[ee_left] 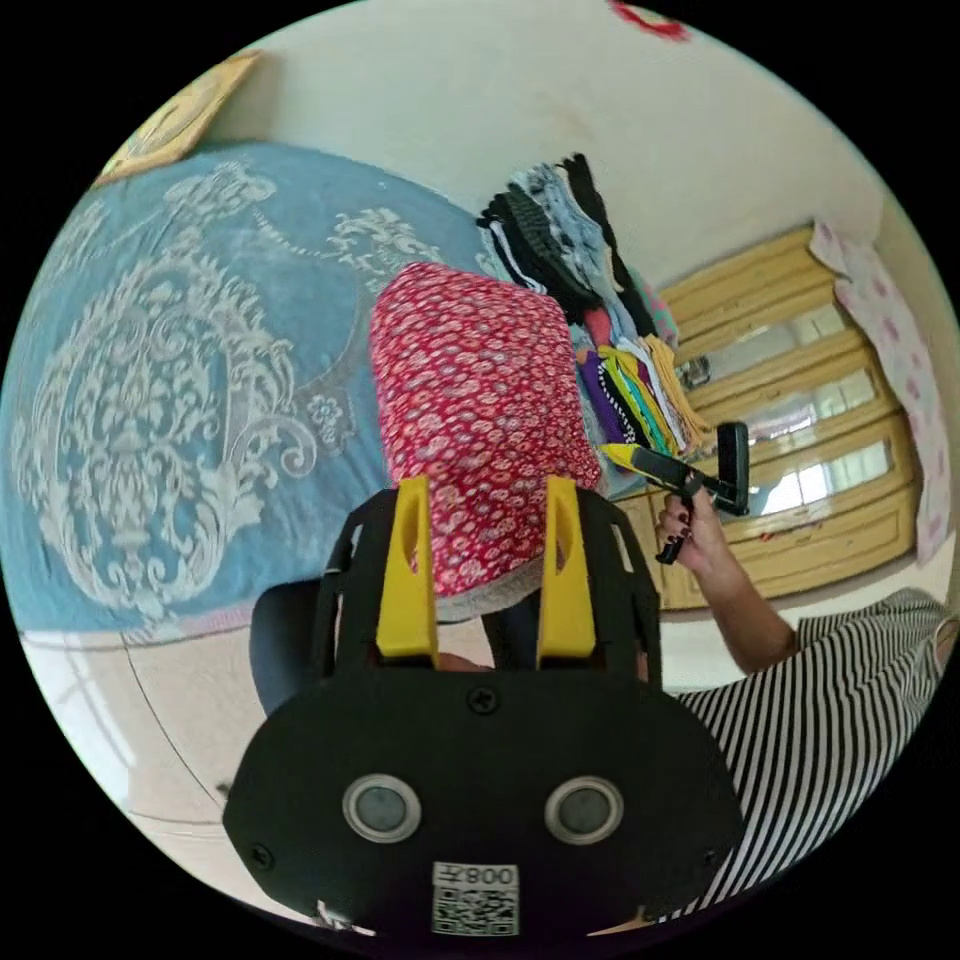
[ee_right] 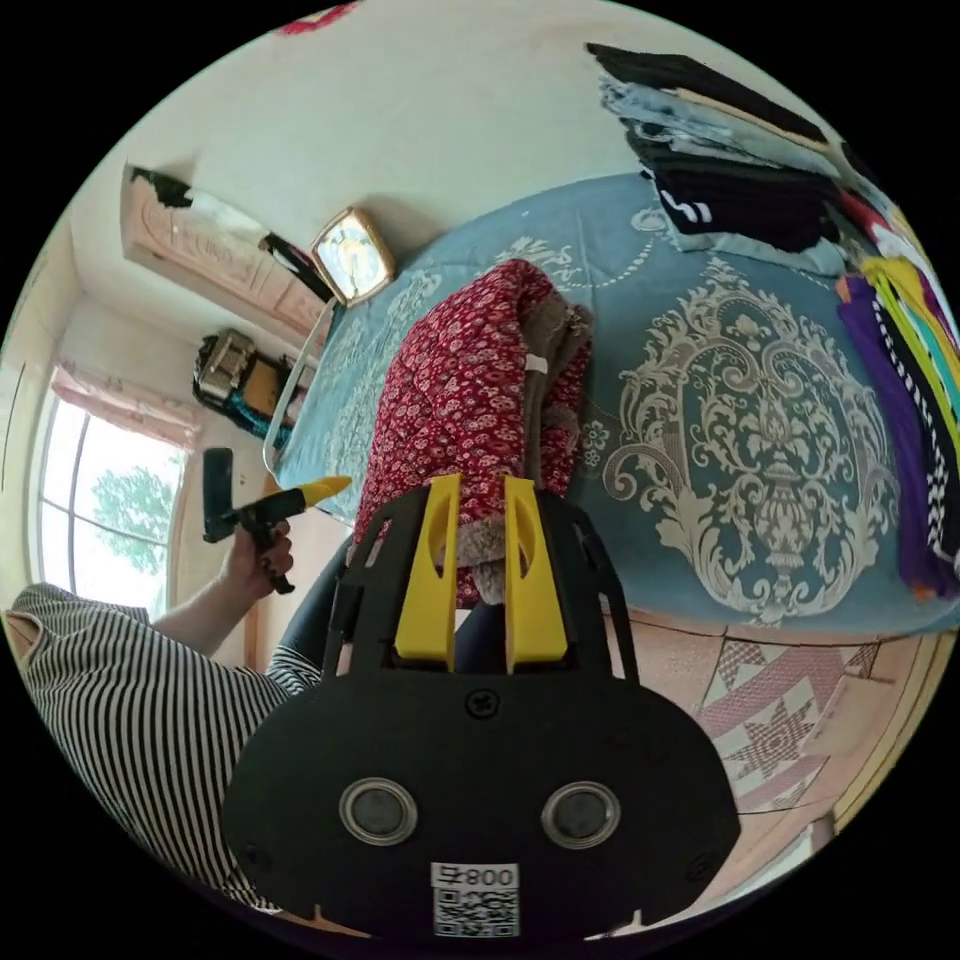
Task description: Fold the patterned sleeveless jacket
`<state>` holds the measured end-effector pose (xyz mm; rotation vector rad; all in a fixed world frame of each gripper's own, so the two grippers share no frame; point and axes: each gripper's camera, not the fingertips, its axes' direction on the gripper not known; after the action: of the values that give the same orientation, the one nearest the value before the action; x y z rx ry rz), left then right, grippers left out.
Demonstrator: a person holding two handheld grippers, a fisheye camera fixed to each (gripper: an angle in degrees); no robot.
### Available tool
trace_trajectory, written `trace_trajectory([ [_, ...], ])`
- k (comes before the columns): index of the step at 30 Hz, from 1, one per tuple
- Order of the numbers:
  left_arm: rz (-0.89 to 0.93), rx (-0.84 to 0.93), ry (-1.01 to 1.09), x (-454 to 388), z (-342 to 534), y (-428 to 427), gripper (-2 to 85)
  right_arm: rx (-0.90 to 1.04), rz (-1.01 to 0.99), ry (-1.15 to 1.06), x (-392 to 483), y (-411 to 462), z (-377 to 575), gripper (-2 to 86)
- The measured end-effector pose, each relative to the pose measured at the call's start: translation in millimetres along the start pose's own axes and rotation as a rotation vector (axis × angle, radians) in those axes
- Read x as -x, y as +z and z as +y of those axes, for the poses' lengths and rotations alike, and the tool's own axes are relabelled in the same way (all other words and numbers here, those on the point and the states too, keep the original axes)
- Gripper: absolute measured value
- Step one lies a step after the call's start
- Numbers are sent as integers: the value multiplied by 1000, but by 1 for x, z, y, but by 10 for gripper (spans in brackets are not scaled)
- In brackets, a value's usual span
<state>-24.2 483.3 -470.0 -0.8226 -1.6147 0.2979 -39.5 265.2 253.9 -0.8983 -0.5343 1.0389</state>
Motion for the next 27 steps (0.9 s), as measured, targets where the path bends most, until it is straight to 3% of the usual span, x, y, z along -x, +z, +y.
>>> trace_trajectory([
  [9, 331, 178, -283, 87, -2, 56, 225, 160, -166, 154, -119, 56, 34, 173],
  [12, 368, 197, -313, 101, -5, 67, 224, 186, -306, 254, -175, 82, 52, 194],
  [15, 387, 228, -297, 109, -10, 70, 215, 182, -458, 322, -223, 101, 74, 188],
  [22, 477, 271, -326, 117, -19, 93, 169, 183, -607, 383, -303, 115, 105, 151],
  [27, 503, 258, -286, 102, -29, 95, 151, 171, -622, 401, -340, 106, 122, 126],
])
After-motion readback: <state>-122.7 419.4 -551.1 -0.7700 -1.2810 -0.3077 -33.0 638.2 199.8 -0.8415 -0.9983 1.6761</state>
